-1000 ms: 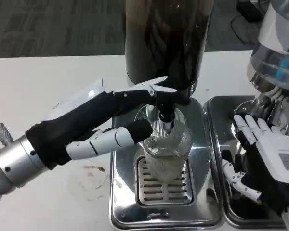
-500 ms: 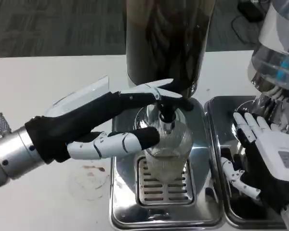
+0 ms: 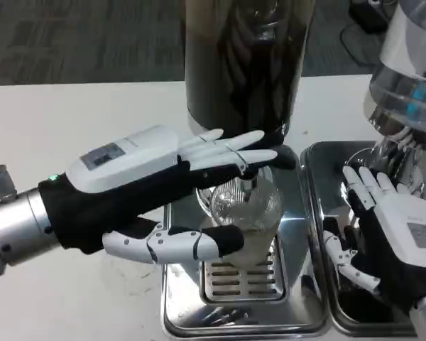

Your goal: Grasp the cup under the faucet to collect the drink, then remove the cup.

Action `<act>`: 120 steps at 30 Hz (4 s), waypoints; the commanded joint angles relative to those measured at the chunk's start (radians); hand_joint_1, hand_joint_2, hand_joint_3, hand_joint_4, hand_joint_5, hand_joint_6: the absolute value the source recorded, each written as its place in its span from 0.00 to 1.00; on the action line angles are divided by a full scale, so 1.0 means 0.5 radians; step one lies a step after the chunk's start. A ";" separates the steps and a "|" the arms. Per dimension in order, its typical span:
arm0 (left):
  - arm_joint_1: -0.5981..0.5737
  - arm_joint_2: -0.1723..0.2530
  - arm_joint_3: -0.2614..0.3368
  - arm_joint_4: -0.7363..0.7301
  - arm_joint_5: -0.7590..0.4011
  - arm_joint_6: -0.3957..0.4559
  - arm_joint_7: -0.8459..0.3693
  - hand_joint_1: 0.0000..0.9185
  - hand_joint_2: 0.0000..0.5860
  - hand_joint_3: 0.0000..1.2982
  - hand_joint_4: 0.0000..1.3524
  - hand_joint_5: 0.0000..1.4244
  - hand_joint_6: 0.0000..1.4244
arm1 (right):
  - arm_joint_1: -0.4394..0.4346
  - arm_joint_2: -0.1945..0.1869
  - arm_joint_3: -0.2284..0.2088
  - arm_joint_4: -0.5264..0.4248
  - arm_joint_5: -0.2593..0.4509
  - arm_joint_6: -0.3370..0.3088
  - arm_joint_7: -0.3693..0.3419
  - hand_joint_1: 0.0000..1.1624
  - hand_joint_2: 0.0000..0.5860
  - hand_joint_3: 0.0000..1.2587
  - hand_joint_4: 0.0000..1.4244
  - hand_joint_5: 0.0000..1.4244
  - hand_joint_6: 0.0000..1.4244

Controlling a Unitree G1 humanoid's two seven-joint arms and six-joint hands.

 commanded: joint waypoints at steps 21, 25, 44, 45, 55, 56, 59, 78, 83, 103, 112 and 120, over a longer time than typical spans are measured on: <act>0.064 0.085 -0.068 0.026 0.062 -0.069 -0.012 0.00 0.58 0.07 0.00 0.01 0.00 | 0.067 0.094 -0.211 -0.009 0.819 -0.224 0.131 0.33 0.65 0.00 0.00 0.00 0.00; 0.083 0.093 -0.058 0.009 0.053 -0.057 -0.001 0.00 0.58 0.07 0.00 0.01 0.00 | 0.081 0.100 -0.260 0.052 1.044 -0.304 0.199 0.37 0.58 0.00 0.00 0.00 0.00; 0.171 0.113 -0.016 -0.090 0.032 0.012 0.034 0.00 0.59 0.09 0.00 0.02 0.00 | -0.102 0.042 -0.137 0.082 1.167 -0.266 0.486 0.51 0.33 0.00 0.00 0.00 0.00; 0.175 0.115 -0.015 -0.095 0.031 0.016 0.035 0.00 0.59 0.09 0.00 0.02 0.00 | -0.106 0.040 -0.130 0.081 1.163 -0.269 0.489 0.52 0.32 0.00 0.00 0.00 0.00; 0.213 0.133 -0.009 -0.141 0.024 0.049 0.055 0.00 0.60 0.10 0.00 0.03 0.00 | -0.142 0.020 -0.115 0.102 1.220 -0.272 0.577 0.55 0.27 0.00 0.00 0.00 0.00; 0.217 0.134 -0.008 -0.146 0.023 0.052 0.056 0.00 0.60 0.10 0.00 0.03 0.00 | -0.144 0.021 -0.116 0.102 1.225 -0.274 0.584 0.55 0.27 0.00 0.00 0.00 0.00; 0.231 0.137 -0.002 -0.161 0.022 0.065 0.061 0.00 0.60 0.10 0.00 0.03 0.00 | -0.159 0.024 -0.101 0.113 1.209 -0.261 0.595 0.55 0.27 0.00 0.00 0.00 0.00; 0.303 0.130 0.067 -0.230 0.066 0.118 0.119 0.00 0.59 0.11 0.00 0.04 0.00 | -0.251 0.081 -0.050 0.290 1.232 -0.352 0.565 0.60 0.25 0.00 0.00 0.00 0.03; 0.348 0.106 0.136 -0.263 0.120 0.123 0.211 0.00 0.57 0.11 0.00 0.04 0.00 | -0.273 0.104 -0.043 0.322 1.233 -0.354 0.553 0.60 0.25 0.00 0.00 0.00 0.03; 0.870 -0.380 0.713 -0.345 0.569 0.130 0.989 0.00 0.48 0.06 0.00 0.00 0.00 | -0.293 0.123 -0.028 0.361 1.235 -0.408 0.553 0.59 0.25 0.00 0.00 0.00 0.04; 1.124 -0.586 0.834 -0.196 0.742 0.018 1.340 0.00 0.47 0.04 0.00 0.00 0.00 | -0.317 0.166 -0.002 0.416 1.262 -0.436 0.550 0.58 0.25 0.00 0.00 0.00 0.04; 1.235 -0.622 0.868 -0.066 0.798 -0.013 1.479 0.00 0.45 0.06 0.00 0.00 0.00 | -0.310 0.240 0.006 0.503 1.292 -0.511 0.498 0.60 0.25 0.00 0.00 0.00 0.06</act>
